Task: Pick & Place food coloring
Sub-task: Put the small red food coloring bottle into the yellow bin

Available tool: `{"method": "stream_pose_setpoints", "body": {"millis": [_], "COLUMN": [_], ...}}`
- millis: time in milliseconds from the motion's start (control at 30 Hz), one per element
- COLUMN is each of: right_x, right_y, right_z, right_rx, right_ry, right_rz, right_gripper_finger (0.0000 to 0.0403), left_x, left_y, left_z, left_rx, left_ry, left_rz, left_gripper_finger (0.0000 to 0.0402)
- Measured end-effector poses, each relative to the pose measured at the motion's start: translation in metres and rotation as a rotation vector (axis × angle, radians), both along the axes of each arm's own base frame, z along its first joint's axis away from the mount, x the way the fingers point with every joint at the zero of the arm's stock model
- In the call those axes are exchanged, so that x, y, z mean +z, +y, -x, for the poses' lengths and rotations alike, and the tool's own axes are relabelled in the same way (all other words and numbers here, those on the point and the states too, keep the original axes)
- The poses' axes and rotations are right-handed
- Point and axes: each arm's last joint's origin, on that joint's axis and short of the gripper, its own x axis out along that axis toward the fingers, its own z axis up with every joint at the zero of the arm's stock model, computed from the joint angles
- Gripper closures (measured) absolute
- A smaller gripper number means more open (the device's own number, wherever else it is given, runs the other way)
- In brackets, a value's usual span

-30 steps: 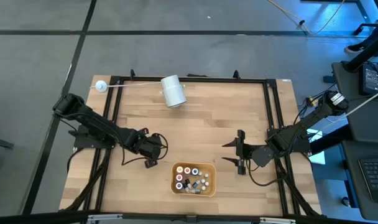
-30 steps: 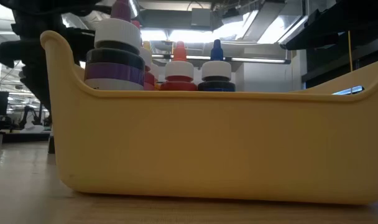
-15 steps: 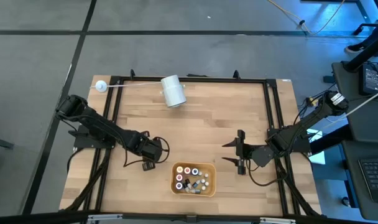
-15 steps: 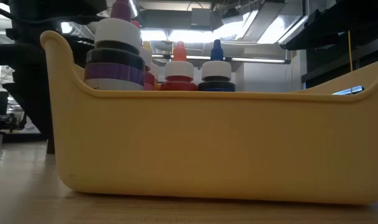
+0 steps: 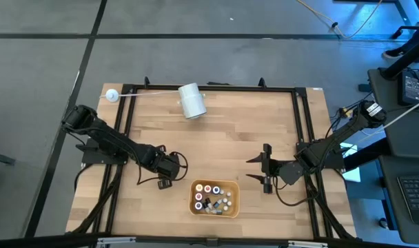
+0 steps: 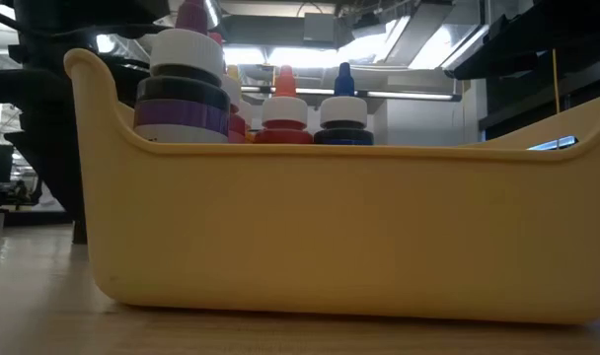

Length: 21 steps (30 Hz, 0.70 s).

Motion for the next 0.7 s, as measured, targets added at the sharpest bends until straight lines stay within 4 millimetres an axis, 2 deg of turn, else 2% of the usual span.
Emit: {"method": "stream_pose_setpoints", "body": {"millis": [367, 533, 700], "right_x": [0.0, -0.001, -0.001], "right_y": [0.0, 0.0, -0.001], "right_z": [0.0, 0.001, 0.001], "right_rx": [0.001, 0.007, 0.01], "right_ry": [0.003, 0.012, 0.015], "right_rz": [0.005, 0.021, 0.03], "right_gripper_finger": [0.0161, 0.0161, 0.0161], "left_x": [0.005, 0.039, 0.088], "left_y": [-0.002, -0.012, -0.013], "left_z": [-0.003, -0.02, -0.024], "left_rx": [0.028, -0.064, -0.052], "left_ry": [-0.009, -0.12, -0.187], "left_rz": [0.041, 0.076, -0.036], "left_gripper_finger": [0.0346, 0.0347, 0.0347]}}
